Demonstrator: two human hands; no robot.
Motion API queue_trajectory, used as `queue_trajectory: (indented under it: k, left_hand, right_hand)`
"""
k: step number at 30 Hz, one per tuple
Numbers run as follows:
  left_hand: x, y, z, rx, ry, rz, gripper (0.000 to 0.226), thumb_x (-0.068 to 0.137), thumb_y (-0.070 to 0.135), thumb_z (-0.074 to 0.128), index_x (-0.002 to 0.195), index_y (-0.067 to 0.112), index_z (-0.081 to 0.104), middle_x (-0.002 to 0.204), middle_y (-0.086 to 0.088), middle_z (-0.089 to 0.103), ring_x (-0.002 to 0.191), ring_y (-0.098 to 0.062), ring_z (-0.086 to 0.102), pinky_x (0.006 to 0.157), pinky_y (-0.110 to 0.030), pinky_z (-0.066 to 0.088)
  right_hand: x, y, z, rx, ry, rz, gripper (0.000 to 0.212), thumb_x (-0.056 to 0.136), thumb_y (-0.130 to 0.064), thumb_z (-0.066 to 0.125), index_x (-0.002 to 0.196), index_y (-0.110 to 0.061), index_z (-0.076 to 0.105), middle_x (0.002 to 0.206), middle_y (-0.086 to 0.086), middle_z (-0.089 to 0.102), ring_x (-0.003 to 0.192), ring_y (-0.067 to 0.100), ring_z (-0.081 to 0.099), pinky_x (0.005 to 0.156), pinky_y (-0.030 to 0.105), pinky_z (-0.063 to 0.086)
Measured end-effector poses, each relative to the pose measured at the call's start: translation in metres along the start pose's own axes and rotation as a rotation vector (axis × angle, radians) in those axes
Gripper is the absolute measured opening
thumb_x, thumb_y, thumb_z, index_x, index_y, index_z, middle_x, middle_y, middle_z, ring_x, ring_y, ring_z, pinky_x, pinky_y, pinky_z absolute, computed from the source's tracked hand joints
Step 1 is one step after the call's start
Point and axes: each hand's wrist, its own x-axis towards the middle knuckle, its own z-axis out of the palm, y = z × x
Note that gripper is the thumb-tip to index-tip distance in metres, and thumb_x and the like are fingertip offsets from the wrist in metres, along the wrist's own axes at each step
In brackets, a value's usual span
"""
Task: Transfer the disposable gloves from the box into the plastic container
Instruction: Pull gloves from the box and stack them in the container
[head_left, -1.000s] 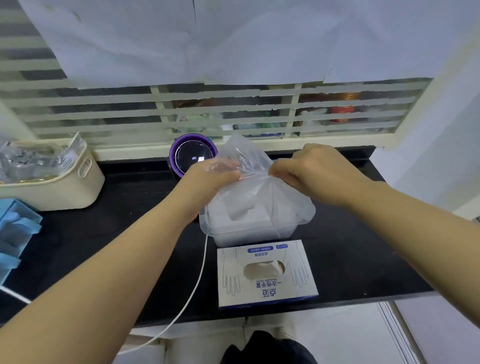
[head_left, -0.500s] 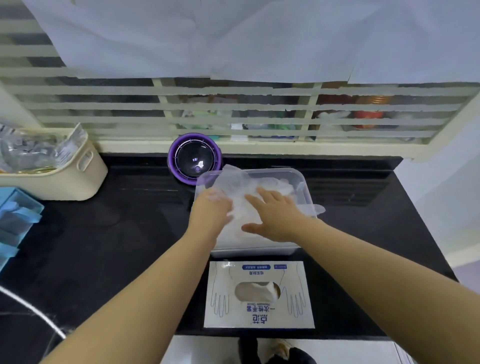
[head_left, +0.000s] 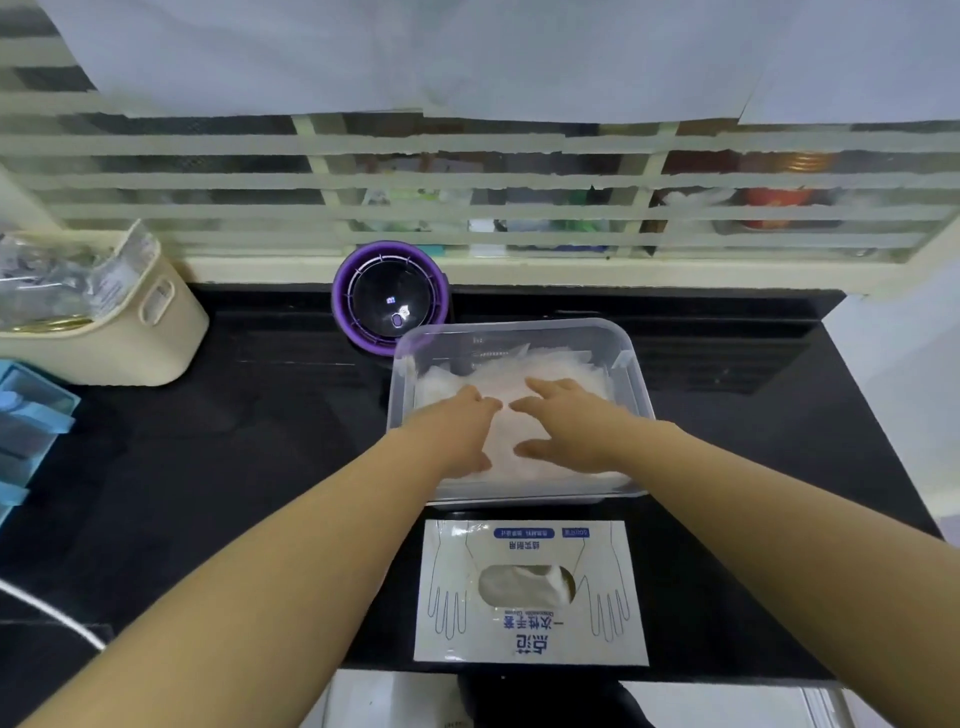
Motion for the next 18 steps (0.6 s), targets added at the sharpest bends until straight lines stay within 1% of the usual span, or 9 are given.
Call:
queue_trajectory:
  k: [2, 4, 7, 11, 13, 15, 16, 18]
  left_hand:
    - [0.007, -0.002, 0.005, -0.008, -0.039, -0.039, 0.079, 0.089, 0.028, 0.066, 0.152, 0.019, 0.02, 0.151, -0.008, 0.024, 0.127, -0.029, 0.045, 0.101, -0.04, 0.044]
    - [0.012, -0.002, 0.008, -0.02, -0.063, -0.068, 0.079, 0.089, 0.027, 0.065, 0.152, 0.017, 0.018, 0.15, -0.01, 0.02, 0.129, -0.032, 0.041, 0.102, -0.041, 0.041]
    - [0.02, 0.0, 0.009, -0.036, -0.099, -0.112, 0.084, 0.089, 0.027, 0.064, 0.154, 0.02, 0.011, 0.153, -0.011, 0.01, 0.134, -0.035, 0.032, 0.104, -0.042, 0.038]
    - [0.024, 0.002, 0.01, -0.123, -0.154, -0.165, 0.095, 0.082, 0.029, 0.073, 0.153, 0.025, 0.011, 0.153, -0.006, 0.002, 0.137, -0.033, 0.022, 0.107, -0.043, 0.038]
    - [0.022, 0.001, 0.007, -0.143, -0.188, -0.163, 0.095, 0.083, 0.028, 0.072, 0.153, 0.025, 0.009, 0.155, -0.006, -0.002, 0.138, -0.033, 0.024, 0.108, -0.043, 0.037]
    - [0.017, 0.0, 0.0, -0.165, -0.207, -0.15, 0.091, 0.087, 0.027, 0.068, 0.154, 0.024, 0.006, 0.159, -0.006, -0.005, 0.139, -0.032, 0.028, 0.109, -0.041, 0.033]
    - [0.013, -0.002, -0.005, -0.173, -0.203, -0.138, 0.087, 0.09, 0.027, 0.066, 0.155, 0.024, 0.007, 0.16, -0.006, -0.003, 0.139, -0.031, 0.029, 0.11, -0.04, 0.031]
    - [0.001, -0.005, -0.014, -0.183, -0.165, -0.103, 0.076, 0.095, 0.025, 0.059, 0.154, 0.023, 0.012, 0.16, -0.006, 0.008, 0.137, -0.028, 0.035, 0.109, -0.036, 0.031]
  right_hand:
    - [0.001, 0.004, 0.003, 0.04, -0.032, 0.083, 0.064, 0.097, -0.04, 0.047, 0.151, -0.022, 0.017, 0.16, 0.008, 0.0, 0.145, 0.031, 0.006, 0.114, 0.046, 0.017]
    - [0.006, 0.008, 0.008, 0.064, -0.088, 0.145, 0.069, 0.097, -0.038, 0.049, 0.152, -0.02, 0.011, 0.159, 0.011, -0.003, 0.145, 0.033, 0.004, 0.114, 0.048, 0.017]
    - [0.016, 0.012, 0.02, 0.074, -0.167, 0.177, 0.074, 0.095, -0.038, 0.051, 0.151, -0.02, 0.006, 0.158, 0.013, 0.005, 0.144, 0.033, 0.001, 0.114, 0.05, 0.017]
    - [0.022, 0.012, 0.029, 0.095, -0.196, 0.201, 0.076, 0.094, -0.034, 0.052, 0.151, -0.023, 0.003, 0.157, 0.014, 0.007, 0.144, 0.035, 0.001, 0.113, 0.052, 0.018]
    - [0.019, 0.011, 0.02, 0.087, -0.201, 0.188, 0.079, 0.094, -0.037, 0.053, 0.152, -0.02, 0.002, 0.157, 0.014, 0.012, 0.143, 0.035, 0.01, 0.113, 0.05, 0.02]
    - [0.008, 0.009, 0.003, 0.095, -0.195, 0.168, 0.078, 0.094, -0.04, 0.053, 0.152, -0.017, 0.005, 0.156, 0.012, 0.019, 0.14, 0.033, 0.022, 0.112, 0.045, 0.024]
    - [0.001, 0.008, -0.009, 0.099, -0.191, 0.161, 0.075, 0.095, -0.039, 0.052, 0.152, -0.016, 0.008, 0.155, 0.01, 0.022, 0.139, 0.031, 0.026, 0.112, 0.042, 0.025]
    - [-0.018, 0.004, -0.031, 0.064, -0.143, 0.144, 0.066, 0.097, -0.037, 0.05, 0.151, -0.016, 0.018, 0.153, 0.006, 0.029, 0.138, 0.026, 0.031, 0.111, 0.037, 0.026]
